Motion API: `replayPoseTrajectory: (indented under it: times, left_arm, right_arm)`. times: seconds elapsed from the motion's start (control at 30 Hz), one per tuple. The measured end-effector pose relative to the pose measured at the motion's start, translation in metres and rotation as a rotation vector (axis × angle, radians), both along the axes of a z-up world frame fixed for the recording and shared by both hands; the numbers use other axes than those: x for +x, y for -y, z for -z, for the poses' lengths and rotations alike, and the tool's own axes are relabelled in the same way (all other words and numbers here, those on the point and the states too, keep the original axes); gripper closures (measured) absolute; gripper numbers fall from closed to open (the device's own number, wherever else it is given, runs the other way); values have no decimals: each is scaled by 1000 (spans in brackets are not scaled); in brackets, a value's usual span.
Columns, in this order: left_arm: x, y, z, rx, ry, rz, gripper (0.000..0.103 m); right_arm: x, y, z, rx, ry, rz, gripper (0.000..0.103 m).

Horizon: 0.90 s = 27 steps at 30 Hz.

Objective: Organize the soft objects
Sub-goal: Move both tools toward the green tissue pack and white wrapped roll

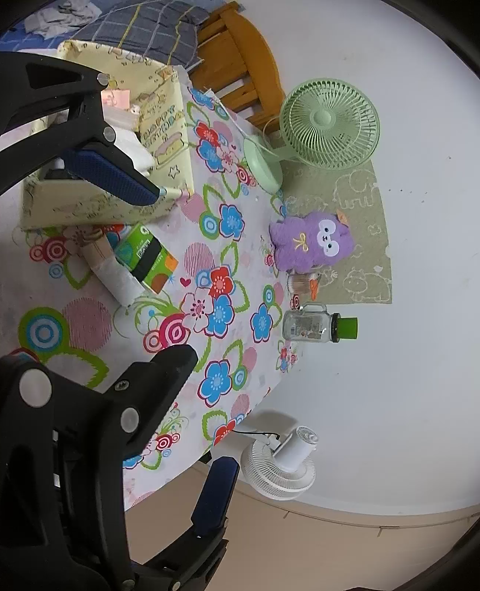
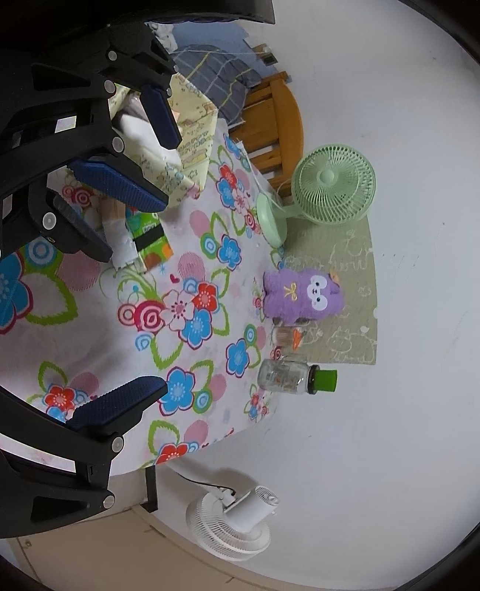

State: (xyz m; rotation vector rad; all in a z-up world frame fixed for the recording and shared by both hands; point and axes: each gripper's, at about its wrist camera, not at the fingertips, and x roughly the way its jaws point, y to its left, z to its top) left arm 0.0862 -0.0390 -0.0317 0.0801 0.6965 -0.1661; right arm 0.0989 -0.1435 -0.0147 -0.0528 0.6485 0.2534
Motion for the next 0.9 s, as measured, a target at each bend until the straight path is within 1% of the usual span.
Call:
replayPoseTrajectory:
  times: [0.23, 0.37, 0.57, 0.83, 0.9]
  left_arm:
    - [17, 9, 11, -26, -30, -2, 1]
    - [25, 15, 17, -28, -38, -8, 1]
    - [39, 20, 29, -50, -63, -29, 1]
    - [56, 17, 49, -41, -97, -75, 1]
    - [56, 15, 51, -14, -81, -113, 1]
  right_arm:
    - [15, 10, 10, 1, -16, 19, 11]
    - [24, 18, 18, 6, -37, 31, 11]
    - [39, 27, 30, 23, -73, 52, 11]
    - [57, 29, 50, 11, -108, 51, 11]
    - [60, 27, 54, 8, -114, 46, 11]
